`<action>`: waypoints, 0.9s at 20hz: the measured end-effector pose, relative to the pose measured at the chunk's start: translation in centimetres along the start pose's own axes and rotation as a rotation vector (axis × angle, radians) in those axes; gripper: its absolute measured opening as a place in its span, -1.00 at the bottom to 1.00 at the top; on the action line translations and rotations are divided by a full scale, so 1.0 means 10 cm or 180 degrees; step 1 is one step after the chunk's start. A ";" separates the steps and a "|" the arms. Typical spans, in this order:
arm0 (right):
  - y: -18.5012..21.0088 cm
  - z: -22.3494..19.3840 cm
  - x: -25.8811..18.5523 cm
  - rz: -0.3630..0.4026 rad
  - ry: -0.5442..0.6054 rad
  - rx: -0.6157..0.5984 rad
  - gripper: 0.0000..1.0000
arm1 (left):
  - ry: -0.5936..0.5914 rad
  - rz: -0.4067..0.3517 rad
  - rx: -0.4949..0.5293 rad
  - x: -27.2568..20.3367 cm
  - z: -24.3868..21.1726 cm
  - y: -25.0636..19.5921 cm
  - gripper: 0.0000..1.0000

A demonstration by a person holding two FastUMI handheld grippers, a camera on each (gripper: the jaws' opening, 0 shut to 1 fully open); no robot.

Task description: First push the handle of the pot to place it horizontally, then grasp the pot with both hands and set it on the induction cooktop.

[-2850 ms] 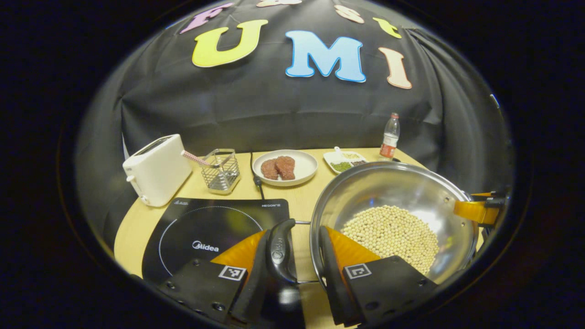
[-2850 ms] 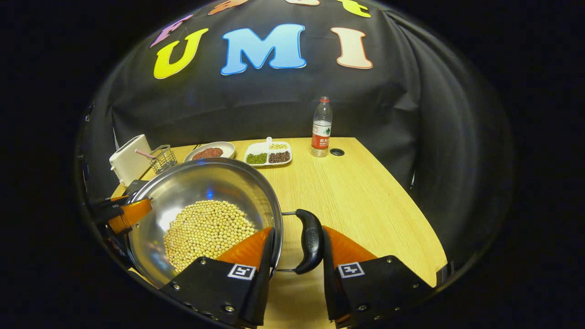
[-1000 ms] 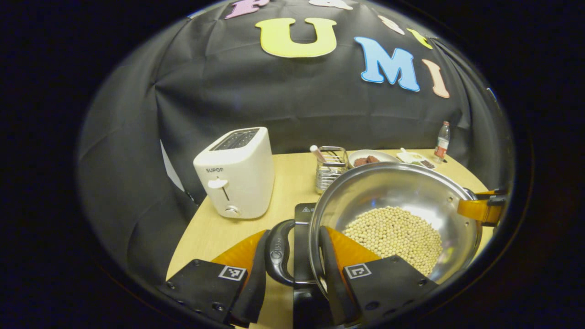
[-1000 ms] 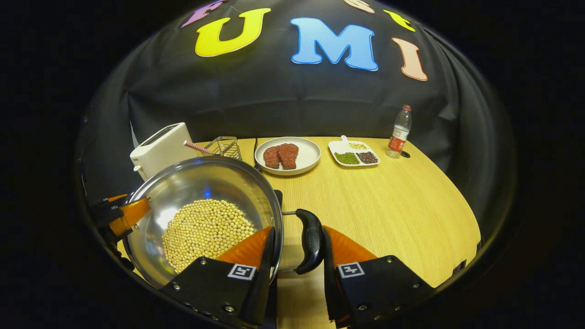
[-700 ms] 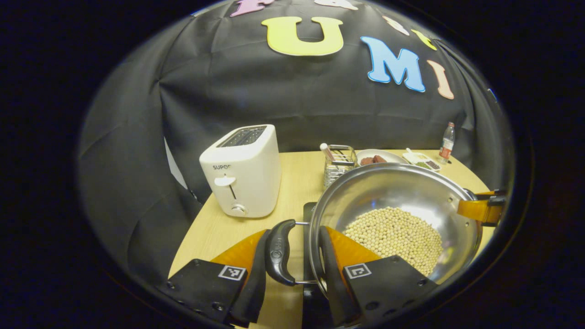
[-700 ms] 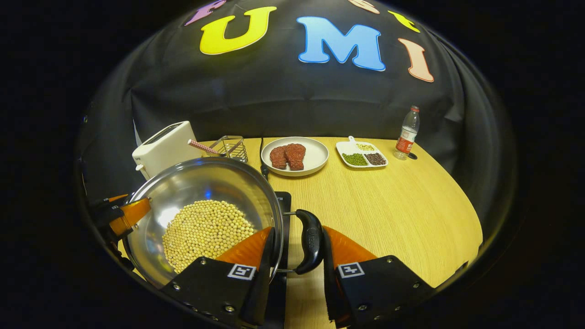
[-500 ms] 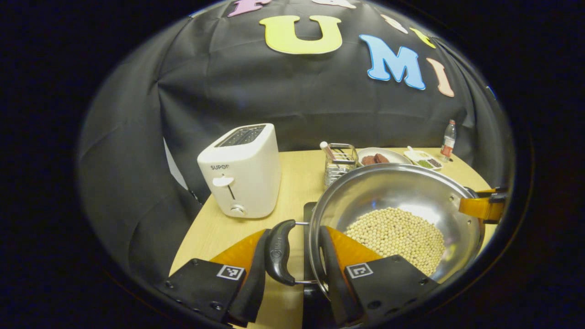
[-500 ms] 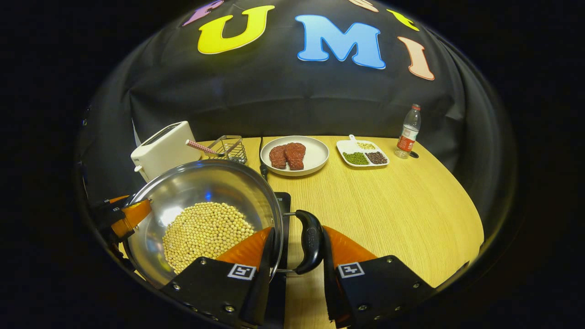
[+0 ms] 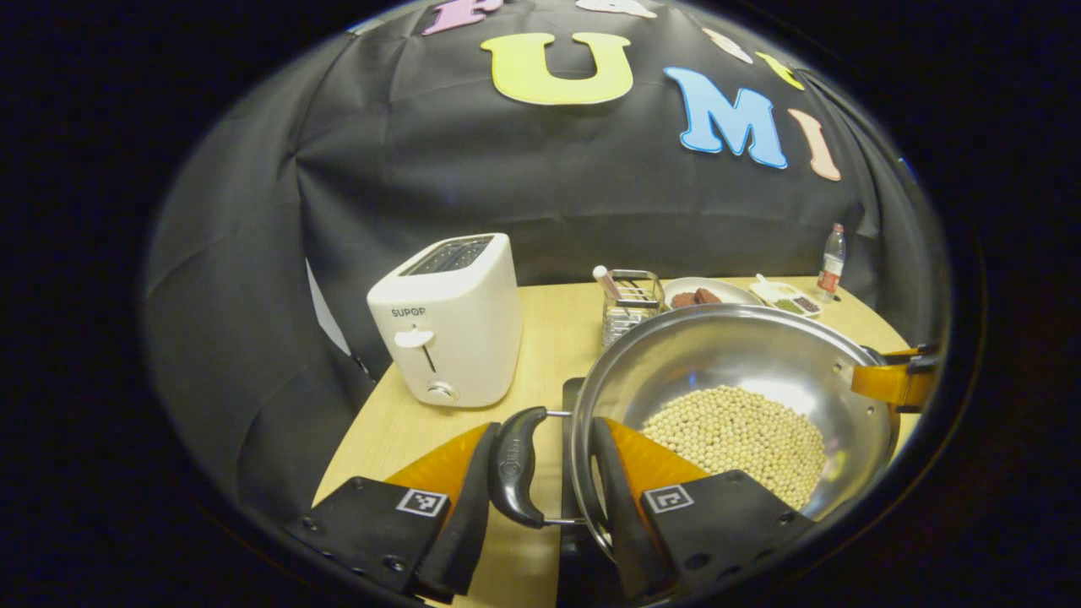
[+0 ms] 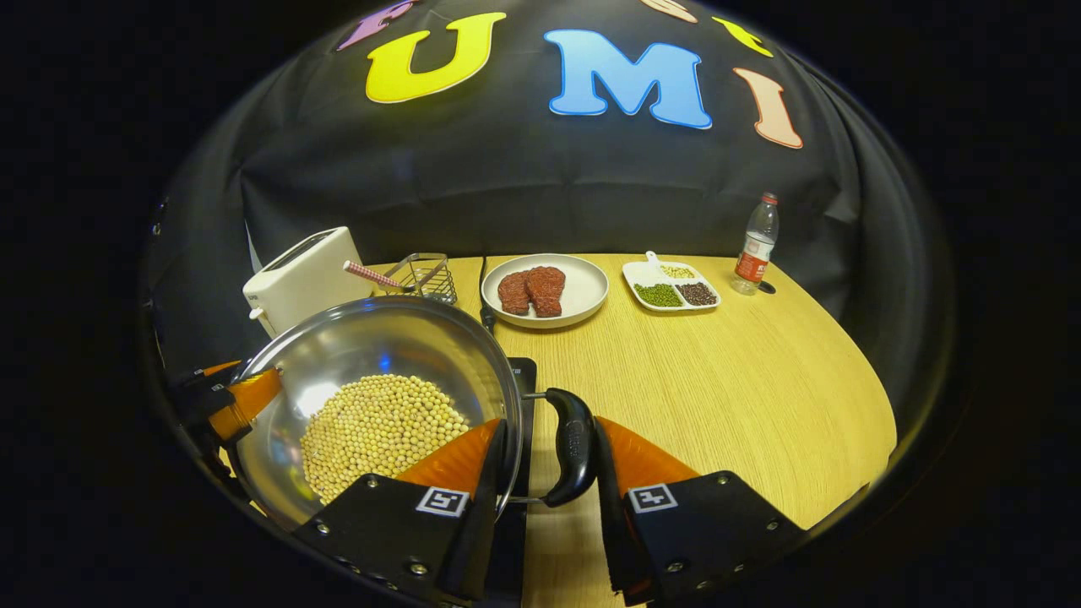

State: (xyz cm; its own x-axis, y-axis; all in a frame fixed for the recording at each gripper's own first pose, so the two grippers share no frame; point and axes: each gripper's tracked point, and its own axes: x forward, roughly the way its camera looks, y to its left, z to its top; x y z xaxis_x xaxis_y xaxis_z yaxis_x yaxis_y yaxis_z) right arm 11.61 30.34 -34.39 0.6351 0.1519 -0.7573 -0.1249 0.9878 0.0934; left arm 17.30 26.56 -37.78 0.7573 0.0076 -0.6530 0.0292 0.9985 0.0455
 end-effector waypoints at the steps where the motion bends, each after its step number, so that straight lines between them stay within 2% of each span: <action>1: 0.01 0.03 -0.01 0.0041 -0.0048 -0.0049 0.13 | -0.0049 0.0075 -0.0009 -0.02 0.04 0.02 0.43; 3: -0.07 0.17 -0.07 0.0019 -0.0262 -0.0167 0.43 | -0.0226 0.0183 -0.0006 -0.11 0.19 -0.01 0.81; 4: -0.15 0.31 -0.17 -0.0009 -0.0400 -0.0210 1.00 | -0.0318 0.0228 0.0012 -0.17 0.30 -0.04 1.00; 5: -0.19 0.39 -0.24 -0.0009 -0.0543 -0.0252 0.94 | -0.0415 0.0265 0.0043 -0.24 0.42 -0.08 0.95; 6: -0.27 0.52 -0.33 -0.0018 -0.0679 -0.0294 0.95 | -0.0530 0.0290 0.0071 -0.34 0.57 -0.15 1.00; 9: -0.62 0.84 -0.59 -0.0056 -0.0998 -0.0396 0.94 | -0.0920 0.0289 0.0091 -0.67 1.07 -0.48 0.95; 14: -1.30 1.27 -1.21 -0.0120 -0.1485 -0.0416 0.94 | -0.1390 0.0131 -0.0056 -1.23 1.73 -1.29 0.94; 17: -1.74 1.35 -1.54 -0.0154 -0.1645 -0.0382 0.94 | -0.1597 0.0024 -0.0060 -1.56 1.97 -1.84 1.00; 18: -1.87 1.36 -1.65 -0.0147 -0.1678 -0.0366 0.94 | -0.1646 -0.0006 -0.0043 -1.67 2.02 -2.02 0.94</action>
State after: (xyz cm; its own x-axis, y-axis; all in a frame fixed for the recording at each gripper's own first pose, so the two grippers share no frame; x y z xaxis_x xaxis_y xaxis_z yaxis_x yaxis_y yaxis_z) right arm 13.85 9.86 -14.84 0.9346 0.1346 -0.3292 -0.1516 0.9881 -0.0263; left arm 17.22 5.14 -12.52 0.9808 -0.0183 -0.1939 0.0251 0.9992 0.0327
